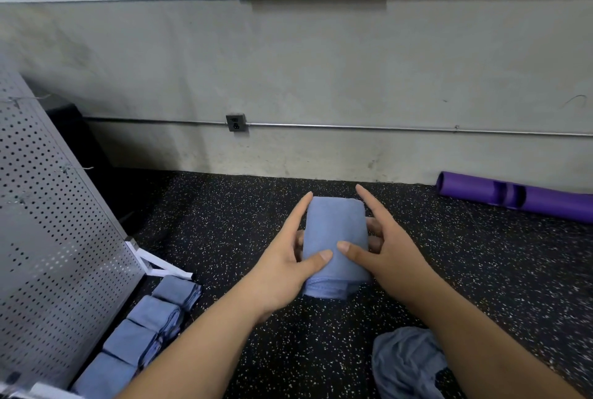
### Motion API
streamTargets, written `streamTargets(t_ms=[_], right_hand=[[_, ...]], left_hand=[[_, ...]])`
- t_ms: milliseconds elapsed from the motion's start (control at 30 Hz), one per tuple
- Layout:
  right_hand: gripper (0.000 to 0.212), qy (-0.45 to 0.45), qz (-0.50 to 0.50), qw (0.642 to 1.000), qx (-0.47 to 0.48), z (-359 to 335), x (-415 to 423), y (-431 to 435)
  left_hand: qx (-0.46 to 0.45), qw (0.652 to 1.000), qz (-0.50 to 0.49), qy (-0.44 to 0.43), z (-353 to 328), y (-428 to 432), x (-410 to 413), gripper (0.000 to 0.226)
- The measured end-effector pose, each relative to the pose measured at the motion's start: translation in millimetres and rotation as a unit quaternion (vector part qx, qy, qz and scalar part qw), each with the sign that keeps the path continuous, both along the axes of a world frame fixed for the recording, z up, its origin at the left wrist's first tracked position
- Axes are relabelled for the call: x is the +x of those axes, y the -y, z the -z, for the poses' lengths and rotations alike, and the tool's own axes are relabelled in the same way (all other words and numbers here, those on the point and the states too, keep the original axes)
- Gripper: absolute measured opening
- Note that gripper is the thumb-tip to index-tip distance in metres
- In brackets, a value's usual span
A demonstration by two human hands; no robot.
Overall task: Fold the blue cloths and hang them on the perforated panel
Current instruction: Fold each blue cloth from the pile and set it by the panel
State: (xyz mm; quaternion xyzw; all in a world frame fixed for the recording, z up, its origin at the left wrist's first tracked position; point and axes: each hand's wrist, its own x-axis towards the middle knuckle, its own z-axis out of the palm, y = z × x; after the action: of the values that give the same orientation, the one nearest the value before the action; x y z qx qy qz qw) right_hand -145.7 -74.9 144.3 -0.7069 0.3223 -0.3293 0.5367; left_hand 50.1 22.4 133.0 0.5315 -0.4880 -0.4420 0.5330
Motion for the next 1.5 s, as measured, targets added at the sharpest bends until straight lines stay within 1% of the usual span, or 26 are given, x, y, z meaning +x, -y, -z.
streamTargets(t_ms=[100,233,333,433,500,567,667,800,867,1000,1100,1200,1267,1367,1500], right_hand=[[0.092,-0.023,0.0,0.998,-0.057,5,6,-6],[0.082,-0.095,0.005,0.978,-0.185,13,16,-11],[0.07,-0.113,-0.003,0.97,-0.214,19,23,-9],[0.064,-0.11,-0.007,0.972,-0.209,23,37,-9],[0.064,-0.102,-0.015,0.976,-0.192,25,49,-12],[0.067,-0.082,-0.027,0.984,-0.158,28,64,-16],[0.071,-0.042,-0.054,0.995,-0.075,34,91,-22],[0.072,-0.042,-0.088,0.995,-0.029,47,133,-29],[0.069,-0.041,-0.099,0.994,-0.002,57,156,-34],[0.061,-0.05,-0.11,0.992,0.046,85,199,-45],[0.057,-0.073,-0.118,0.987,0.078,110,228,-56],[0.052,-0.075,-0.116,0.978,0.159,134,254,-71],[0.051,-0.076,-0.12,0.966,0.214,152,271,-81],[0.051,-0.104,-0.119,0.956,0.245,180,295,-90],[0.051,-0.106,-0.119,0.945,0.285,211,330,-98]], left_hand=[[-0.022,1.0,-0.018,-0.001,-1,-1,2,0.093],[-0.038,0.998,-0.039,-0.014,-2,-6,5,0.095],[-0.046,0.998,-0.045,-0.011,-4,-12,8,0.097],[-0.054,0.997,-0.05,0.028,-5,-19,15,0.09],[-0.052,0.996,-0.058,0.042,-2,-23,25,0.084],[-0.041,0.996,-0.077,0.034,0,-27,39,0.083],[-0.005,0.993,-0.112,0.023,4,-37,66,0.088],[0.056,0.99,-0.126,0.017,14,-55,108,0.097],[0.092,0.986,-0.136,0.018,23,-62,128,0.099],[0.203,0.967,-0.134,0.074,41,-77,159,0.103],[0.242,0.958,-0.128,0.083,60,-89,187,0.105],[0.258,0.951,-0.145,0.085,86,-103,217,0.108],[0.261,0.949,-0.167,0.053,110,-113,231,0.109],[0.246,0.945,-0.214,-0.01,155,-126,247,0.109],[0.222,0.937,-0.256,-0.084,201,-135,266,0.108]])
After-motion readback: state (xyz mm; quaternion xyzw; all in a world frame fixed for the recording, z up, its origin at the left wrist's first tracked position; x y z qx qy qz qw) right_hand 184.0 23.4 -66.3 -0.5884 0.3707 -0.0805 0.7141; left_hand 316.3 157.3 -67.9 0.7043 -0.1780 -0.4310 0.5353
